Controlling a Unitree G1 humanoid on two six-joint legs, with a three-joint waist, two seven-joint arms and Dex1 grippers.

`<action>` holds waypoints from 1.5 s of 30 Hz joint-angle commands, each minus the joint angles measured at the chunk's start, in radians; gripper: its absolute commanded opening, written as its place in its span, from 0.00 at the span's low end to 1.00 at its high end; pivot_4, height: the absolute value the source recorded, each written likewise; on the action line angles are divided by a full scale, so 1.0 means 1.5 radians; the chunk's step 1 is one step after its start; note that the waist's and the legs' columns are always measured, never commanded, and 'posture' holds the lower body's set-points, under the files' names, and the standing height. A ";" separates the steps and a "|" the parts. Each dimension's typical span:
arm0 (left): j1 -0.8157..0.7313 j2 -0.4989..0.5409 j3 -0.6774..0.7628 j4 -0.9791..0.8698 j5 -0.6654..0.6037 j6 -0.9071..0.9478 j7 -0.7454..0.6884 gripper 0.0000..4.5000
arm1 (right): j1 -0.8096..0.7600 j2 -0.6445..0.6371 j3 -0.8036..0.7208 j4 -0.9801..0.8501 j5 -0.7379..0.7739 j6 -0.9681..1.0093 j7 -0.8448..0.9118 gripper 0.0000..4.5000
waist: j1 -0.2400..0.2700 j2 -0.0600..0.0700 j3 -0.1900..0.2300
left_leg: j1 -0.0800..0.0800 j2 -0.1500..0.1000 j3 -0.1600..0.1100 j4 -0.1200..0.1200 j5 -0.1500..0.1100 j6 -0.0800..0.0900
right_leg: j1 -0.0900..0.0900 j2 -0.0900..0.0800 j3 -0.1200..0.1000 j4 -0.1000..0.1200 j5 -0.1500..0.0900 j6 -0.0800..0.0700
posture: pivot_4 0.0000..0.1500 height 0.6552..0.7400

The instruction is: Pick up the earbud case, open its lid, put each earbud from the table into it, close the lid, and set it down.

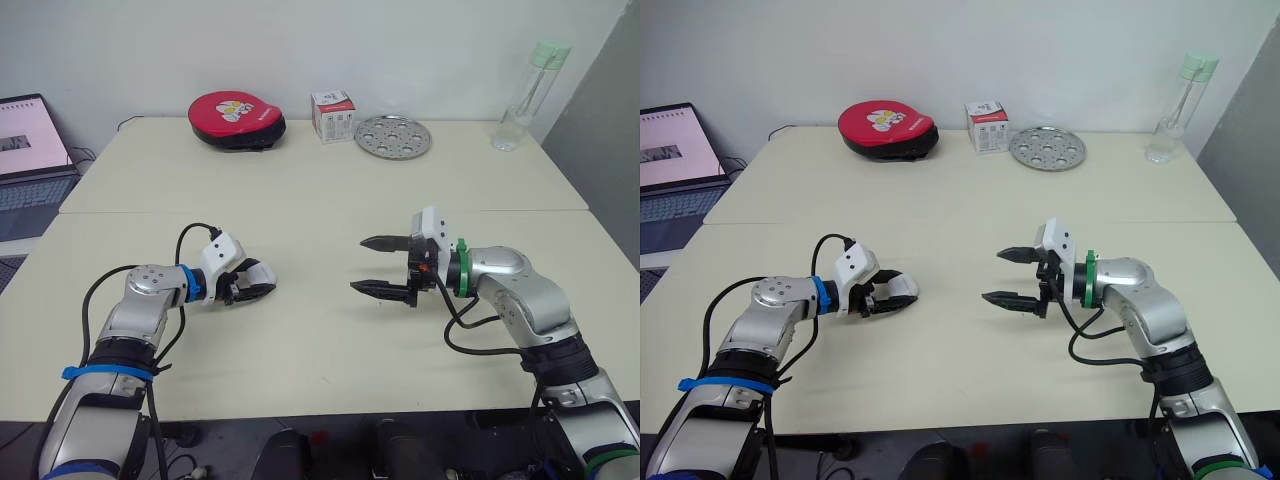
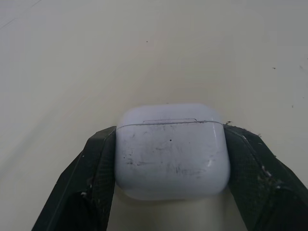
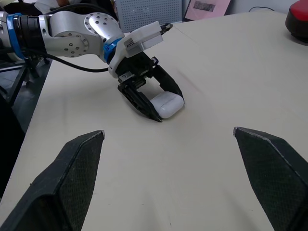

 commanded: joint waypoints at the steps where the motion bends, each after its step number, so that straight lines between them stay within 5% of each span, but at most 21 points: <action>1: -0.002 0.011 0.001 -0.026 0.004 -0.011 -0.019 0.62 | -0.006 -0.009 -0.026 -0.019 0.006 0.006 -0.005 1.00 | 0.000 0.000 0.000 | 0.000 0.000 0.000 0.000 0.000 0.000 | 0.000 0.000 0.000 0.000 0.000 0.000 | 1.00 1.00; 9: -0.071 -0.046 0.019 -0.098 -0.015 -0.085 0.005 0.62 | -0.040 0.010 -0.097 -0.009 0.084 0.124 -0.057 1.00 | 0.011 0.000 0.000 | -0.001 0.000 0.000 0.000 0.000 0.000 | 0.000 0.000 0.000 0.000 0.000 0.000 | 1.00 1.00; 27: -0.234 -0.100 -0.051 0.120 0.206 -0.752 0.204 0.62 | -0.106 0.064 -0.181 0.026 0.216 0.385 -0.171 1.00 | 0.013 0.000 0.000 | -0.001 0.000 0.000 0.000 0.000 0.000 | 0.000 0.000 0.000 0.000 0.000 0.000 | 1.00 1.00; 45: -0.310 -0.093 -0.088 0.225 0.391 -0.926 0.446 0.62 | -0.128 0.119 -0.204 0.009 0.275 0.456 -0.256 1.00 | 0.012 0.000 0.000 | -0.001 0.000 0.000 0.000 0.000 0.000 | -0.001 0.000 0.000 0.000 0.000 0.000 | 1.00 1.00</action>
